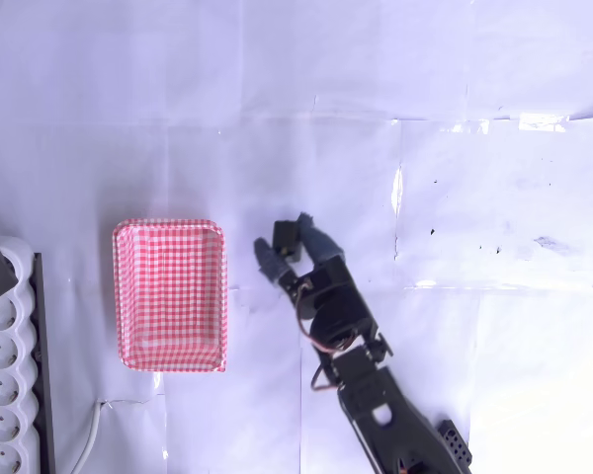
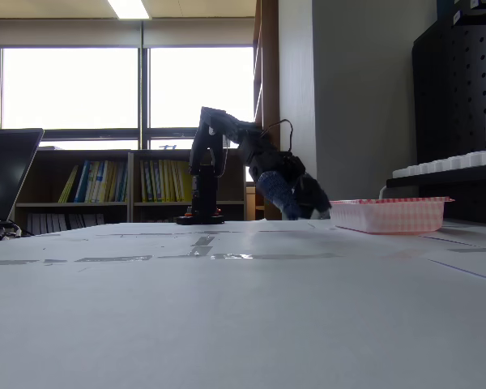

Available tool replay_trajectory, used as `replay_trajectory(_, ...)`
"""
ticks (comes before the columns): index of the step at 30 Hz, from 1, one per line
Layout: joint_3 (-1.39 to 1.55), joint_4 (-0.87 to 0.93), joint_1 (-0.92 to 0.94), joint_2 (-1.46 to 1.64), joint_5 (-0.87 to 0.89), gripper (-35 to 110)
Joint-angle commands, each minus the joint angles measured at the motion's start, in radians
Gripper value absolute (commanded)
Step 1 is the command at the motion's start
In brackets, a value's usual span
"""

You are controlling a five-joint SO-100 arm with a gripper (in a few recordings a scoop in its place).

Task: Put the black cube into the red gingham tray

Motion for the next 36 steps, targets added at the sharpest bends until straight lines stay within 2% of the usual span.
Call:
replay_trajectory(1,0.296,0.215,-0.106,-0.163,-0.101,0)
replay_trajectory(6,0.511,0.394,-0.222,-0.118,-0.172,0)
replay_trajectory(14,0.667,0.396,-0.354,0.094,-0.172,0)
replay_trajectory(23,0.709,0.273,-0.364,0.341,-0.103,0)
replay_trajectory(29,0.733,0.264,-0.377,0.422,-0.086,1)
replay_trajectory(32,0.733,0.264,-0.380,0.439,-0.089,8)
replay_trajectory(36,0.730,0.287,-0.374,0.445,-0.058,25)
